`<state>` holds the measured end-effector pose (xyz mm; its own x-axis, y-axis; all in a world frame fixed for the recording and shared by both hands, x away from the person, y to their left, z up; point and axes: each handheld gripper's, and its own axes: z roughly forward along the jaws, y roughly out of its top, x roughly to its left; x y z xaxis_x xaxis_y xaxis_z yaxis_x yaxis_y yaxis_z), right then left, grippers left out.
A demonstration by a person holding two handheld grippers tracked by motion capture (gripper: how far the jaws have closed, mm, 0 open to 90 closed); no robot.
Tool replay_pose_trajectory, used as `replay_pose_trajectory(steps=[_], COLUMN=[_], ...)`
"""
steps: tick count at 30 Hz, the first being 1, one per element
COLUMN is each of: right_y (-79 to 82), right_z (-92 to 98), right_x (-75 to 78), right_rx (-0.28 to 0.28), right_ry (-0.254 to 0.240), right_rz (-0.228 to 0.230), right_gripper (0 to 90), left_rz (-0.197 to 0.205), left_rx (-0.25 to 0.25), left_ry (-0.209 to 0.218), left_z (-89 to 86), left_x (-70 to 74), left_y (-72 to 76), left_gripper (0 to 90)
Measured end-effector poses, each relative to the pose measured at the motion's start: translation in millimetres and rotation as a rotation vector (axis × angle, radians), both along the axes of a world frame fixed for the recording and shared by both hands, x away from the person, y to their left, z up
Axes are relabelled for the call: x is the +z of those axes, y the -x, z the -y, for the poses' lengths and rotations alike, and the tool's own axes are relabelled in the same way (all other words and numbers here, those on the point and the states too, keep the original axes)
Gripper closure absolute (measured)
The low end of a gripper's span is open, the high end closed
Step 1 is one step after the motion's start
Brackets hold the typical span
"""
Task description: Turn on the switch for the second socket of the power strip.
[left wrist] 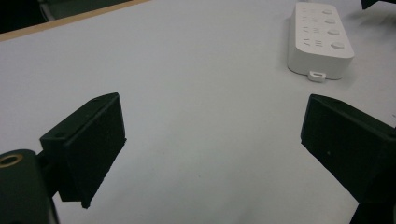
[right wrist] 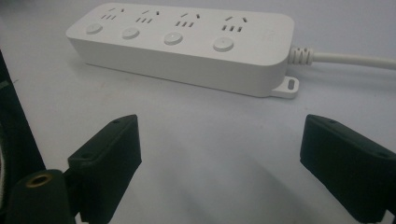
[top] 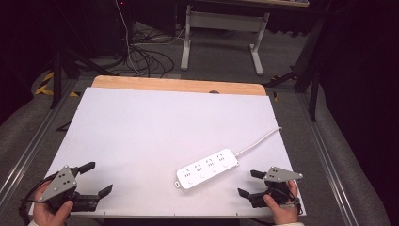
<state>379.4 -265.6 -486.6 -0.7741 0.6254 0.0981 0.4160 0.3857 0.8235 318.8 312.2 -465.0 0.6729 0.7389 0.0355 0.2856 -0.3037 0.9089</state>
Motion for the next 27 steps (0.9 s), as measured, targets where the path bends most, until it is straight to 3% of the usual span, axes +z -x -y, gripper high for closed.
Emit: replay_pose_trajectory(steps=[4,9,13,16,21,24,27], right_y=[2.0,3.7,3.7,2.7,3.8,4.0,4.5], right_z=[-0.7,3.3,3.3,2.6,2.5,1.0,-0.7], right_x=[4.8,8.2,8.3,7.9,8.7,8.7,9.0], right_rx=[-0.002,-0.015,-0.027,-0.059,-0.051,-0.041,-0.025], right_ry=[0.004,-0.031,-0.029,0.013,-0.005,0.002,0.015], right_rz=[0.049,0.077,0.078,0.072,0.076,0.082,0.090], right_gripper=[14.3,14.4,14.4,14.5,14.4,14.5,14.6], left_rz=[0.017,0.022,0.019,0.017,0.022,0.039,0.031], left_rx=[0.005,0.011,0.019,0.021,0.016,-0.005,0.000], left_ry=[-0.005,-0.012,-0.008,-0.007,0.002,0.005,0.007], left_z=[1.1,1.3,1.6,1.4,0.3,-0.9,-0.8], left_x=[-0.3,-0.7,-1.1,-1.6,-2.4,-3.0,-3.1], left_y=[-0.5,-1.8,-2.1,-2.1,-2.3,-2.6,-3.0], left_gripper=[7.3,7.3,7.2,7.2,7.0,6.5,6.4])
